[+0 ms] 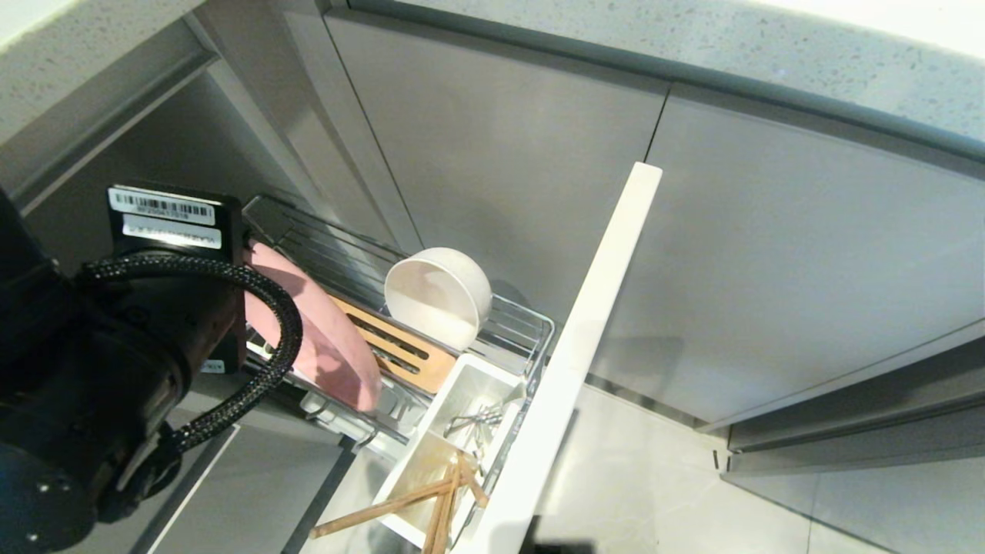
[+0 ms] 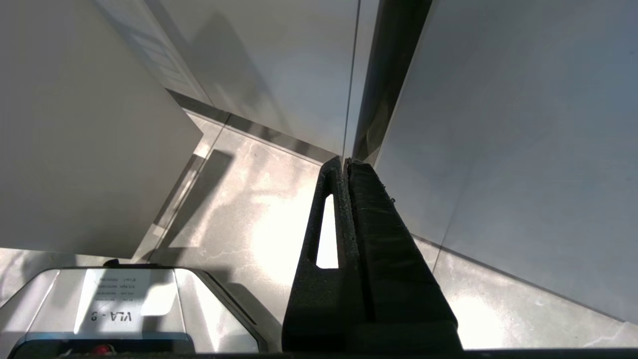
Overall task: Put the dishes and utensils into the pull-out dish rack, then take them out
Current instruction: Pick up the plate and place it in the cupboard
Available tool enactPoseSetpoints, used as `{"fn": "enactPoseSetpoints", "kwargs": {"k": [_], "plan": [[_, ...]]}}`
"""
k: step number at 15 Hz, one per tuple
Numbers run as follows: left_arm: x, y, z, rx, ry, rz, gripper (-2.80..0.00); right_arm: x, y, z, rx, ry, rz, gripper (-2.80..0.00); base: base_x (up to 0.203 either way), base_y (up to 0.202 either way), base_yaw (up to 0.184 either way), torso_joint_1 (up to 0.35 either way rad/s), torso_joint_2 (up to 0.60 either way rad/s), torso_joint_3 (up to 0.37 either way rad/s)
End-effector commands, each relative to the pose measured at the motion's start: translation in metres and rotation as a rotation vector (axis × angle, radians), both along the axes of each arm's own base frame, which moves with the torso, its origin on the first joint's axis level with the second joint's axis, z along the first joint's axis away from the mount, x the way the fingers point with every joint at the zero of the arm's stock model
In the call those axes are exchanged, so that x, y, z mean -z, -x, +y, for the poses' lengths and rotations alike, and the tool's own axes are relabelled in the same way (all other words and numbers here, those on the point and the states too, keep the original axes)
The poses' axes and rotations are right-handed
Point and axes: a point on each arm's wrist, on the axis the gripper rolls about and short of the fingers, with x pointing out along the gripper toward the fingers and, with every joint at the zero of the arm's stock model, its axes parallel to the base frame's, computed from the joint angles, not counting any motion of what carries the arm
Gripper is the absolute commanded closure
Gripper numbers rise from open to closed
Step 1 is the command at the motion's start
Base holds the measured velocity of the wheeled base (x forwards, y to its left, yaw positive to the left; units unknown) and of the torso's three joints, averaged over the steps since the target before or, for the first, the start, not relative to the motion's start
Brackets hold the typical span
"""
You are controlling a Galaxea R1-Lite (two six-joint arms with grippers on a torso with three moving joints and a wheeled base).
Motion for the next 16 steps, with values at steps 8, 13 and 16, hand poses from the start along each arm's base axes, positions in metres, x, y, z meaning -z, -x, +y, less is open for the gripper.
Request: {"fn": "enactPoseSetpoints", "kwargs": {"k": [8,13,16], "plan": [[0.013,0.002,0.006,-0.011,0.023,0.010,0.00,0.000,0.000,0.000,-0.001,0.000,0.002,0.00,0.000,0.000,0.000,0.000,0.00,0.000],[0.027,0.002,0.007,-0.011,0.024,0.049,0.00,0.000,0.000,0.000,-0.001,0.000,0.002,0.00,0.000,0.000,0.000,0.000,0.00,0.000],[0.042,0.002,0.007,-0.010,0.024,0.111,0.00,0.000,0.000,0.000,-0.001,0.000,0.002,0.00,0.000,0.000,0.000,0.000,0.00,0.000]]}}
